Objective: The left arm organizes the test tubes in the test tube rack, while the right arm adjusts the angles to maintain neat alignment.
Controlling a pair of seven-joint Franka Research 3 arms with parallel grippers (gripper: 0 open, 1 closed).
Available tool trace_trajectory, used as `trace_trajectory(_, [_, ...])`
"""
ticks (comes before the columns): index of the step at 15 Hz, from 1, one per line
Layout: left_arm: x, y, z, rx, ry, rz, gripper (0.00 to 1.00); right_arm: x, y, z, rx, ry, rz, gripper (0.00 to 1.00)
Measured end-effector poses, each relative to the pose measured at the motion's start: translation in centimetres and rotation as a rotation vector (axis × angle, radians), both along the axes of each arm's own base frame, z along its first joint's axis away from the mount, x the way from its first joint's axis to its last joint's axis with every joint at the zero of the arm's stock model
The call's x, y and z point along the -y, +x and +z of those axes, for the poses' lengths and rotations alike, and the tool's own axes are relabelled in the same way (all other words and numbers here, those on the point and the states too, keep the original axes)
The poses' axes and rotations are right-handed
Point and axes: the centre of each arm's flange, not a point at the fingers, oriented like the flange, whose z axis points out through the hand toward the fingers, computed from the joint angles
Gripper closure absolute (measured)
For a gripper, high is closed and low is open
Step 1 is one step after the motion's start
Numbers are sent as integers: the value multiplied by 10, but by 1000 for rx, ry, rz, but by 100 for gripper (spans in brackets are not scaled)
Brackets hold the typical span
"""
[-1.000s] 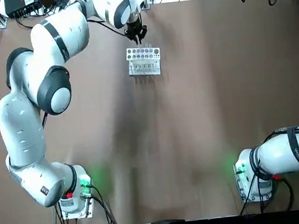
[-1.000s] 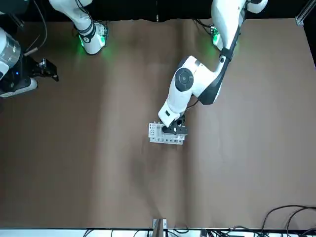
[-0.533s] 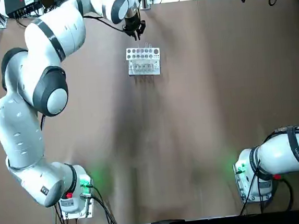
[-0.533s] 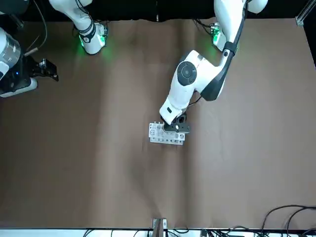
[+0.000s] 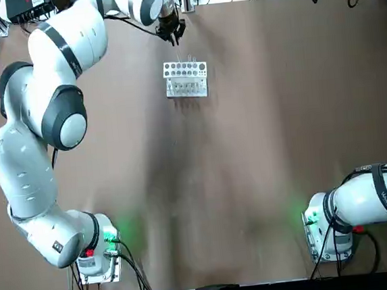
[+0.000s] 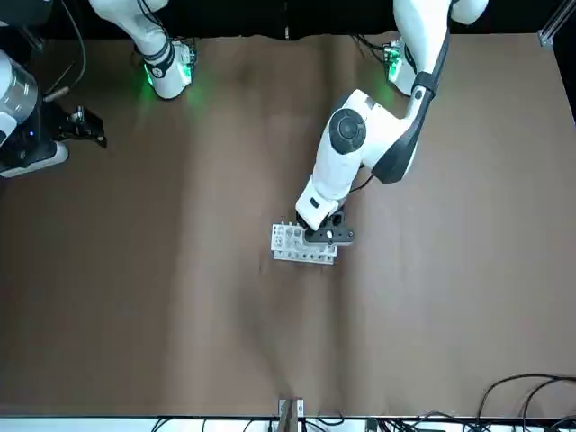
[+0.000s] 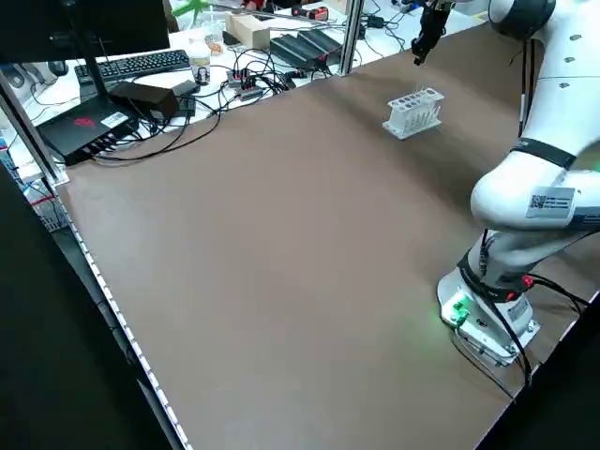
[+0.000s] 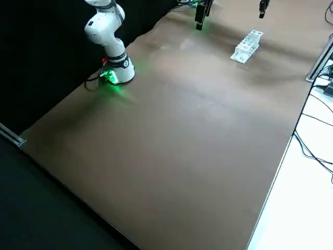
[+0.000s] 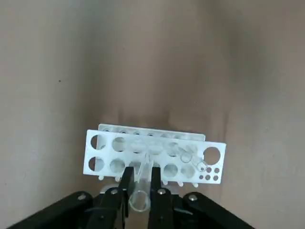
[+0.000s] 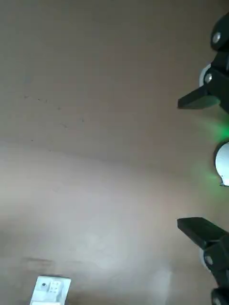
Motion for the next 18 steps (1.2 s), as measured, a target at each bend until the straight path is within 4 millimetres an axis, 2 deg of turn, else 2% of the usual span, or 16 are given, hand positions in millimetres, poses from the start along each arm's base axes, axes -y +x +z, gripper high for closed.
trace_trajectory(3, [0,1,1,4,-3,9,81,-1,-2,-1,-20,-1,3,0])
trace_trajectory(7, [0,3,1,16,-10,17,81,-13,-4,-2,-25,-1,26,0])
trace_trajectory(18, [9,2,-12,33,-8,14,81,-13,-4,-2,-26,-1,26,0])
